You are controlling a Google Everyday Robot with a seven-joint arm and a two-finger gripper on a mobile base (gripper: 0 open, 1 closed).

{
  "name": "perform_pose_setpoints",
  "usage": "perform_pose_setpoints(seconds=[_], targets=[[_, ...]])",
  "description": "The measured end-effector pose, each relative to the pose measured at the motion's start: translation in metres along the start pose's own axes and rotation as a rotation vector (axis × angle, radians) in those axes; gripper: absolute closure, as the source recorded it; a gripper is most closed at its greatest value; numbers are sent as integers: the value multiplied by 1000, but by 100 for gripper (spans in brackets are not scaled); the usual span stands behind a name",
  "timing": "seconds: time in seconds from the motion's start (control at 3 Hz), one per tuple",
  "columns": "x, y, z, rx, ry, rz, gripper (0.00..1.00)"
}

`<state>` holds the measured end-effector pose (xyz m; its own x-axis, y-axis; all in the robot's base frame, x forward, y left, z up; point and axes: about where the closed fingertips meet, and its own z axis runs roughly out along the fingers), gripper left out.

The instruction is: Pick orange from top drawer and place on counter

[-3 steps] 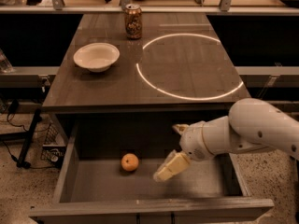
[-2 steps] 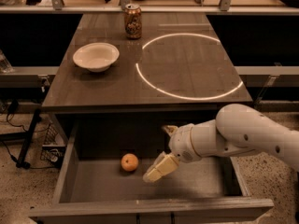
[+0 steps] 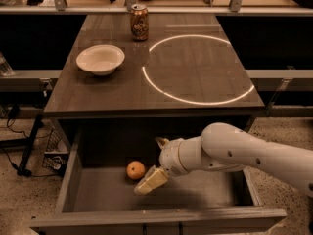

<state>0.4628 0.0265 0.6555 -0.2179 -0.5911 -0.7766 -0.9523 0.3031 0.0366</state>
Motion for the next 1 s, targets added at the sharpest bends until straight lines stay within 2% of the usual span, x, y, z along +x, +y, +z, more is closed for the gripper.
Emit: perform_pose_setpoints(seconds=[0.33, 0.67, 1.0], targets=[[12, -5, 24, 40, 35, 35, 0], [15, -6, 39, 59, 53, 73, 3], [11, -7, 47, 60, 60, 97, 26]])
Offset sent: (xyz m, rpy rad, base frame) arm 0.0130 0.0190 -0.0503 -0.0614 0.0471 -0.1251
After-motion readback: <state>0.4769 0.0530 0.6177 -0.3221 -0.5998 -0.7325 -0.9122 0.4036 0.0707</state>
